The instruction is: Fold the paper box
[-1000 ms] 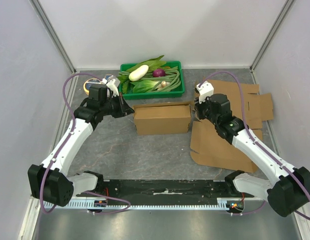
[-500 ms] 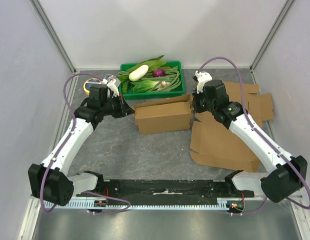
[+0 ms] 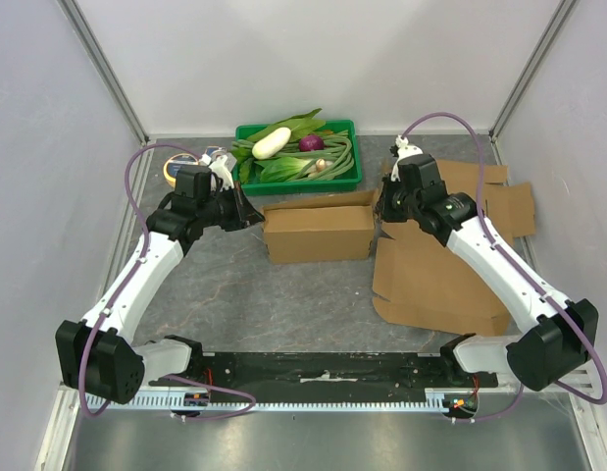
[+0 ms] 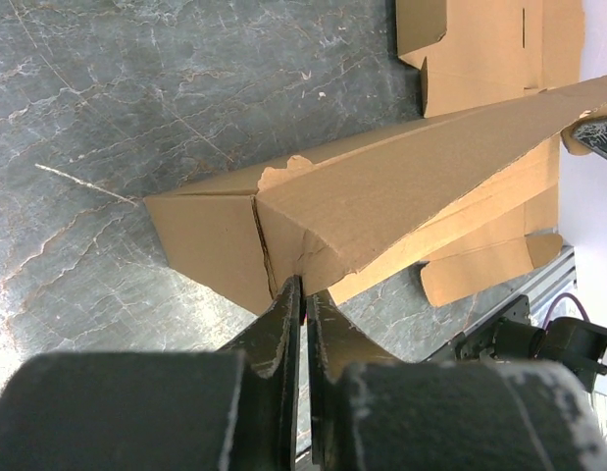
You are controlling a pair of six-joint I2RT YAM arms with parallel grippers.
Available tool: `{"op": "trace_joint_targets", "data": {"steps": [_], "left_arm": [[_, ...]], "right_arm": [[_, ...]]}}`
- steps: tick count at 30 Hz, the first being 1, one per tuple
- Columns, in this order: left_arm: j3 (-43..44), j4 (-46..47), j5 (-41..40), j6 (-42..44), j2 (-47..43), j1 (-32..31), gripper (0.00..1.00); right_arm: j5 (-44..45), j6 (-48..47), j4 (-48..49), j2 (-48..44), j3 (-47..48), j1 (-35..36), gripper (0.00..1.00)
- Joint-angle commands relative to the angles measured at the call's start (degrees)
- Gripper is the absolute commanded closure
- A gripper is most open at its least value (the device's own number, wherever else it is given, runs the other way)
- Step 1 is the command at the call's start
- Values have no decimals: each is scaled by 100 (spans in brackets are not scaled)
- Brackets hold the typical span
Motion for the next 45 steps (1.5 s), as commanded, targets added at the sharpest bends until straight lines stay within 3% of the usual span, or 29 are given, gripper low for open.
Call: {"op": "trace_joint_targets", "data": {"steps": [1, 6, 13, 19, 23, 33, 39, 41, 45], "left_arm": [[-185, -368, -81, 18, 82, -16, 93], [-167, -429, -99, 54, 55, -7, 94], [-176, -412, -63, 45, 56, -16, 95], [-193, -359, -55, 18, 55, -25, 97], [-246, -341, -72, 36, 55, -16, 98], [-246, -464, -230, 264, -24, -25, 98], [-211, -517, -204, 291, -59, -25, 98], [-194, -517, -213, 291, -59, -25, 98], [-115, -561, -195, 300, -41, -25, 98]], "right_arm": [[-240, 563, -324, -1, 255, 4, 100], [22, 598, -518, 8, 308, -5, 100], [-109, 484, 931, -756, -1158, 39, 100], [488, 195, 1740, -1327, -1809, 303, 100], [437, 370, 1925, -1399, -2030, 329, 100], [270, -130, 1136, -1162, -1099, 320, 53], [86, -630, 941, -1126, -616, 320, 31], [6, -737, 950, -1056, -554, 320, 35], [-64, -843, 906, -845, -404, 329, 58]]}}
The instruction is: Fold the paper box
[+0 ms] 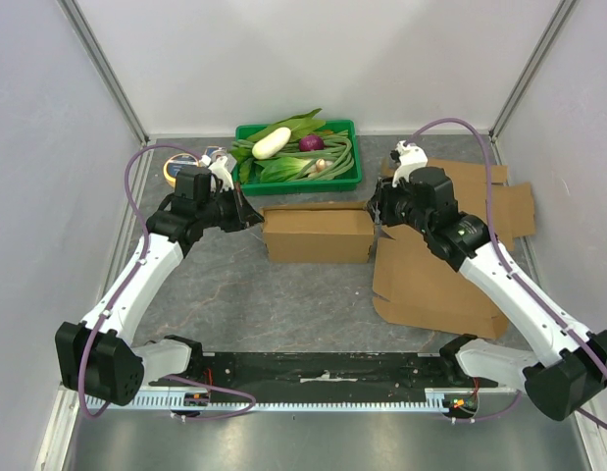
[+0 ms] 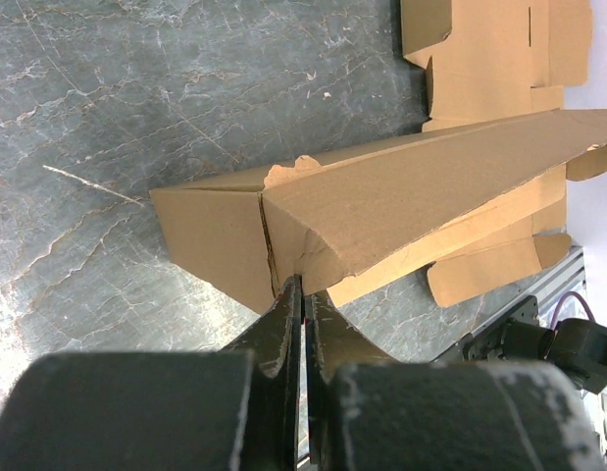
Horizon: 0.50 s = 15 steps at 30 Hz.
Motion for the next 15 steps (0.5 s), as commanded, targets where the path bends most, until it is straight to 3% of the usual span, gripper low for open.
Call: {"op": "trace_joint_targets", "data": {"steps": [1, 3, 8, 12, 15], "left_arm": [[-40, -633, -134, 232, 22, -22, 98], [-14, -633, -134, 232, 14, -22, 98], [-14, -651, -134, 223, 22, -22, 98], [-14, -642, -134, 197, -13, -31, 98], [-127, -546, -195, 162, -91, -40, 98]], "right_arm": [[-115, -288, -123, 167, 269, 3, 60], [-18, -305, -123, 150, 234, 3, 69], [148, -305, -132, 97, 102, 21, 78], [290, -323, 78, -17, -204, 39, 99], [377, -306, 350, -113, -520, 126, 100]]}}
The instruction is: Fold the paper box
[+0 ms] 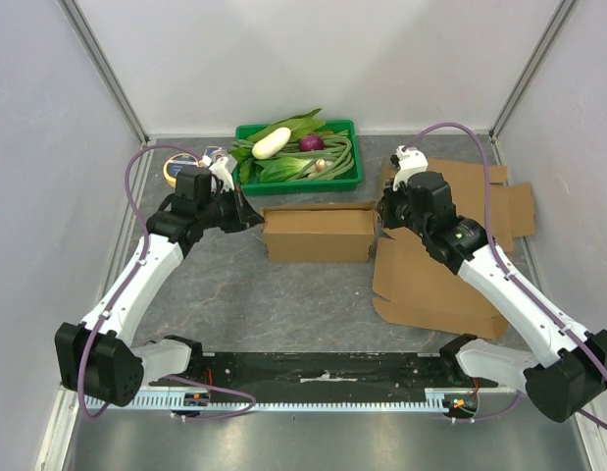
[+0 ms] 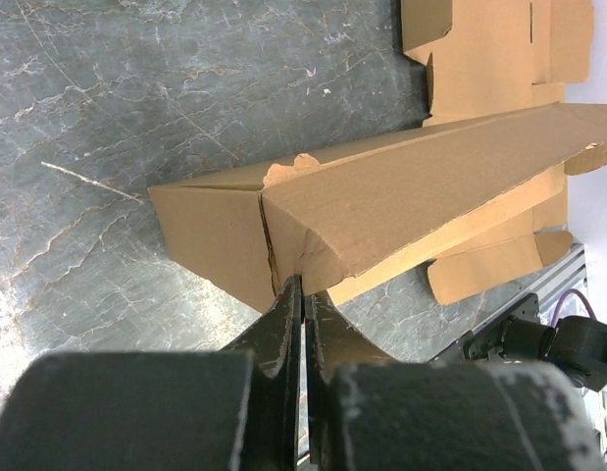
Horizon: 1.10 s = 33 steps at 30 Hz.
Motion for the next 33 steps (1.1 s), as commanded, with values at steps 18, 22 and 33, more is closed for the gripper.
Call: {"op": "trace_joint_targets", "data": {"steps": [18, 22, 33], "left_arm": [[-651, -327, -239, -96, -1238, -55, 67], [-17, -636, -82, -25, -1766, -38, 57], [179, 2527, 2160, -1528, 932, -309, 83]], "right_arm": [[842, 58, 1973, -1186, -2239, 623, 99], [764, -30, 1797, -1107, -2019, 623, 92], [518, 330, -28, -764, -571, 606, 42]]}}
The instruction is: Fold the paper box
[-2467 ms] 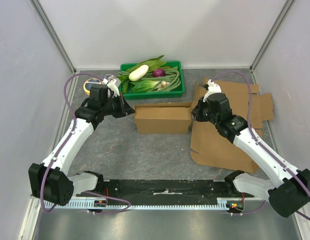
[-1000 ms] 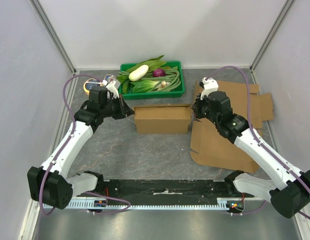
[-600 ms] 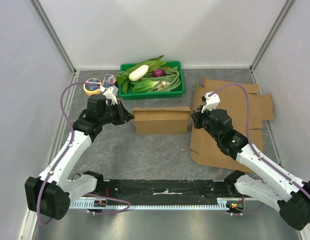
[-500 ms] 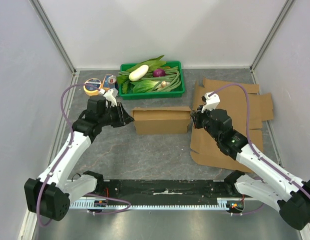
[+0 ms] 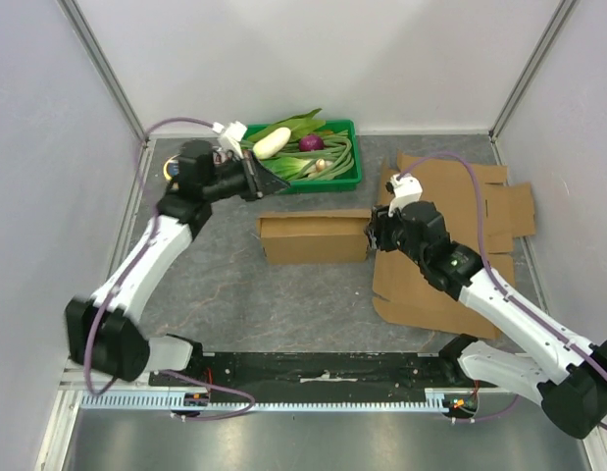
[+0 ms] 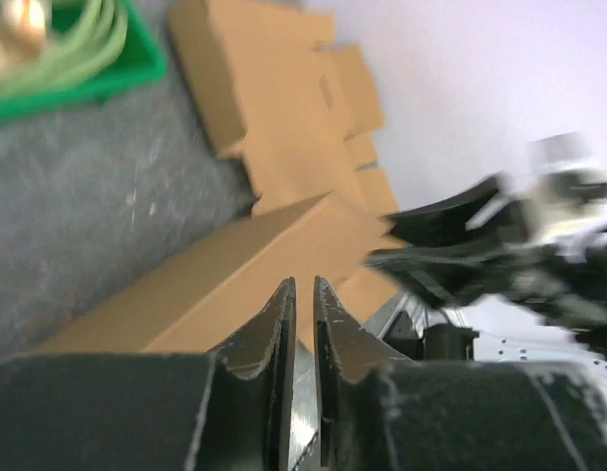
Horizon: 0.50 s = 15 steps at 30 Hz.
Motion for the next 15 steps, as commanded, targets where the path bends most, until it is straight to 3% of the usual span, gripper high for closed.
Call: {"op": "trace_joint_targets", "data": {"steps": [1, 2, 4, 7, 8, 10, 12, 13, 15], "left_arm": [[-799, 860, 604, -512, 635, -216, 83], [-1131, 940, 603, -512, 599, -216, 83], [-1432, 1159, 507, -512, 407, -216, 83], [-1995, 1458, 297, -582, 204, -225, 82], [-2152, 1529, 208, -565, 143, -225, 82], [-2285, 1634, -11, -512, 116, -225, 80], [-2295, 1661, -100, -442, 159, -225, 79], [-2216, 1583, -91, -363, 186, -225, 73], [-1725, 675, -239, 39, 125, -269, 65]], "right_arm": [[-195, 306, -1520, 136, 1390, -13, 33], [-352, 341, -2184, 293, 1994, -57, 23], [-589, 403, -2629, 452, 2490, -240, 17], [-2037, 727, -2562, 769, 3001, -662, 19], [-2729, 1007, -1969, 926, 2863, -672, 23], [-3313, 1395, -1176, 1042, 2459, -725, 29], [-3867, 1853, 282, 937, 1555, -743, 36], [-3817, 1801, 661, 823, 1299, -751, 36], [-2945, 1024, -269, 830, 1409, -786, 28]]}}
